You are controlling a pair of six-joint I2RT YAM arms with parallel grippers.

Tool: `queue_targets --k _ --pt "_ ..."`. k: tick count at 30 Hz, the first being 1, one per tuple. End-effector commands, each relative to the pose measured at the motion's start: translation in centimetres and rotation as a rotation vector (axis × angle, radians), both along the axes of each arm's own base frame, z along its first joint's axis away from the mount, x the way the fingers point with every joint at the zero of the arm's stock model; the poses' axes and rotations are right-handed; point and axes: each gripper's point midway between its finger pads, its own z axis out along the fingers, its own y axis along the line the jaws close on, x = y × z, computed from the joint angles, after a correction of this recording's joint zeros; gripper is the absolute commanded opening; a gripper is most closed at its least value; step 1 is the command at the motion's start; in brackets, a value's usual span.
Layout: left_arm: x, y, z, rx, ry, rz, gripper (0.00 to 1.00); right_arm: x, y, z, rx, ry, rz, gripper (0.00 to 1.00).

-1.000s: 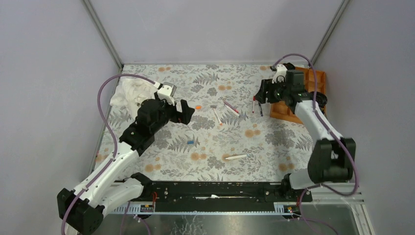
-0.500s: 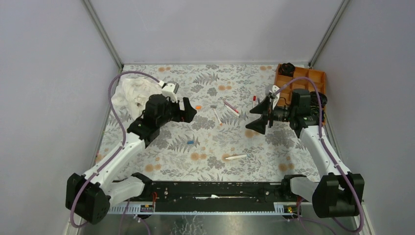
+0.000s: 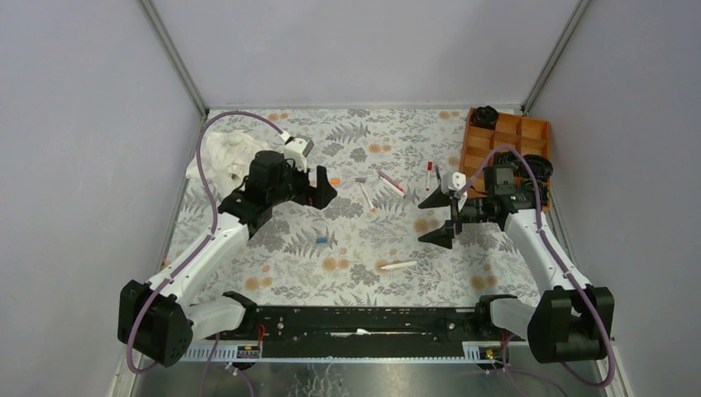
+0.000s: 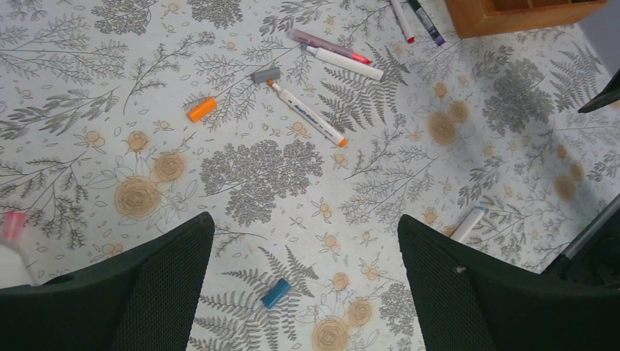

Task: Insert the pens into the pen caps
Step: Pick up the pen from the center of the board.

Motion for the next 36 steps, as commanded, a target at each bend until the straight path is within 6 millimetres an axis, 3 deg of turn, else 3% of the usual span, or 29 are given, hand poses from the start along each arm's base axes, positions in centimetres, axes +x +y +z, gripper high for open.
queue_targets --k 1,5,13,21,26,36 --pt "1.5 0.5 0.1 0.052 -0.061 -0.022 0.99 -0.5 0.2 -1.1 -0.050 -0.045 0.051 1.00" --pt "1.8 1.0 -1.4 0.104 -0.034 -0.019 0.99 -0.4 0.4 -2.3 -0.124 -0.034 0.065 1.00" --pt "1.5 3.2 -1.3 0.186 -0.072 0.046 0.99 -1.9 1.7 -4.3 -0.228 -0.038 0.167 1.00" --pt "2.1 5.0 -1.3 0.241 -0.105 0.134 0.99 -2.9 2.9 -8.4 -0.425 -0.040 0.266 0.94" --pt "2.6 6.5 -2.4 0.308 -0.102 0.200 0.98 -4.9 3.1 -10.7 -0.550 -0.107 0.380 0.89" --pt "3.1 8.6 -3.2 0.386 -0.133 0.278 0.98 -5.7 3.3 -11.1 -0.581 -0.117 0.426 0.85"
